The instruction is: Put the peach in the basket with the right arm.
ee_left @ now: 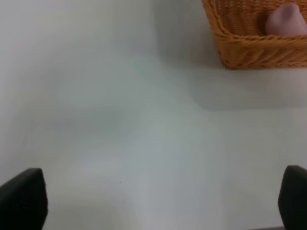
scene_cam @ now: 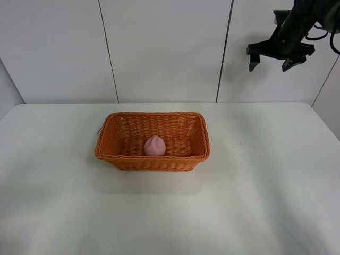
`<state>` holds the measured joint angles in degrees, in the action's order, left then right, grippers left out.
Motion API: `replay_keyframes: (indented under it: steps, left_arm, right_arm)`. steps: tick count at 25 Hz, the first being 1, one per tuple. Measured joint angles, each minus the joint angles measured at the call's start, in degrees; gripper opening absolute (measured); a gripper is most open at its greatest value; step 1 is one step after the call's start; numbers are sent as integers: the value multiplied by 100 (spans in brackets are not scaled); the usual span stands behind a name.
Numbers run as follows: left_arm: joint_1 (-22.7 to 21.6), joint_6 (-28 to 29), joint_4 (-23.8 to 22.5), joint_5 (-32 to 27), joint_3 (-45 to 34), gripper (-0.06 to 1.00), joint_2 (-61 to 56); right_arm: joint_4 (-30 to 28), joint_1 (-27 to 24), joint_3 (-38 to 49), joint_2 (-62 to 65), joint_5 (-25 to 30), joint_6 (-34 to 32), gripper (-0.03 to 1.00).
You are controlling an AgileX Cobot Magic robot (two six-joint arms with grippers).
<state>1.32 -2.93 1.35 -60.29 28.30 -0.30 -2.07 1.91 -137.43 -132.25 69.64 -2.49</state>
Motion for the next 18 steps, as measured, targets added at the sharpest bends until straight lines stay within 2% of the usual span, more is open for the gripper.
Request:
replay_keyframes:
  steps: [9, 14, 18]
  left_arm:
    - [0, 0, 0, 0, 0, 99, 0]
    - [0, 0, 0, 0, 0, 99, 0]
    - [0, 0, 0, 0, 0, 99, 0]
  right_arm:
    - [75, 47, 897, 622, 0, 47, 70]
    - [207, 47, 2144, 1715, -10, 47, 70]
    - [207, 47, 3570, 2914, -8, 48, 70]
